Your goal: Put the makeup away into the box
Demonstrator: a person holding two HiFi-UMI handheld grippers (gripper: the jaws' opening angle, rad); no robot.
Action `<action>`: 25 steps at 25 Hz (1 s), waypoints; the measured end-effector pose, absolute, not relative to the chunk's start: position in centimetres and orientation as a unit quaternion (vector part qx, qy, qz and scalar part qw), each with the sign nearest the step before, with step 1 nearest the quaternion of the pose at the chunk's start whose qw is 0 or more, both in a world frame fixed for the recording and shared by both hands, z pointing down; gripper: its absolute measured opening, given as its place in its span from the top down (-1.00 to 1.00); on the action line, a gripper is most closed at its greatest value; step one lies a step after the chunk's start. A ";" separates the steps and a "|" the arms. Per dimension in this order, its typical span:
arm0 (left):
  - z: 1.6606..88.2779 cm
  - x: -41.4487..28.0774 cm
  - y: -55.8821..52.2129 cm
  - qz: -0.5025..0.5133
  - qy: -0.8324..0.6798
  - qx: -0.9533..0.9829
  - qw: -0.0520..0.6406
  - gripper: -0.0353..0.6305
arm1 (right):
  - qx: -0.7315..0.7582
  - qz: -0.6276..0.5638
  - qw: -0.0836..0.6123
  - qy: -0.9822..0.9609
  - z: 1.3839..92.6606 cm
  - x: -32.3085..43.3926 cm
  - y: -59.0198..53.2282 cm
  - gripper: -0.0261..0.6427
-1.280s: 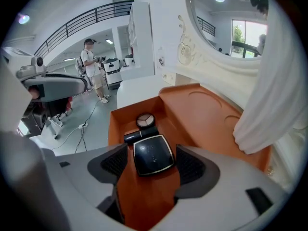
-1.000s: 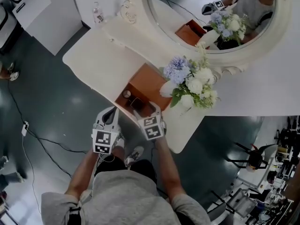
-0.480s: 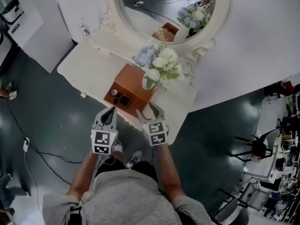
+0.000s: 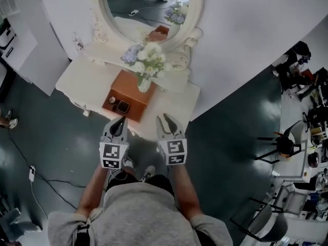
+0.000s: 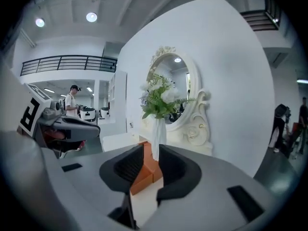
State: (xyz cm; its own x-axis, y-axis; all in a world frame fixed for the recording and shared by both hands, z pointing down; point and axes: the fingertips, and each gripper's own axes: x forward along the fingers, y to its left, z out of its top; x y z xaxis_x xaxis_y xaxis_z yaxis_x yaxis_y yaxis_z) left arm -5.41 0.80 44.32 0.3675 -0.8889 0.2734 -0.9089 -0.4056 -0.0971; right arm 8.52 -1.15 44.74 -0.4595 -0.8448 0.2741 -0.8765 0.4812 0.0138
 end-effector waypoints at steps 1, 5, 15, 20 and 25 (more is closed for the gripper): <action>44.1 -4.8 1.2 0.141 -0.541 0.829 0.031 0.89 | 0.510 0.065 0.110 -0.850 44.4 9.3 -0.6 0.62; 43.3 -2.4 2.5 0.137 -0.527 0.838 0.021 0.89 | 0.531 0.069 0.082 -0.841 43.5 12.0 1.9 0.70; 42.8 3.0 5.0 0.133 -0.489 0.862 0.008 0.89 | 0.571 0.043 0.073 -0.817 42.8 17.6 7.1 0.84; 43.1 4.4 5.7 0.134 -0.477 0.869 0.008 0.89 | 0.587 0.044 0.079 -0.804 43.4 19.4 8.4 0.87; 42.8 4.9 6.1 0.136 -0.471 0.872 0.002 0.89 | 0.590 0.036 0.077 -0.803 42.9 19.6 8.7 0.88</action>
State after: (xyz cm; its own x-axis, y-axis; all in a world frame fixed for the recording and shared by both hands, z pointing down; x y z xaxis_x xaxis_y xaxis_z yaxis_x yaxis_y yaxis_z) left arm 4.86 6.06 42.79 0.5203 -0.8201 0.2384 -0.8211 -0.5571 -0.1242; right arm 19.57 8.75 42.93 -0.2914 -0.9420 0.1667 -0.9532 0.3006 0.0328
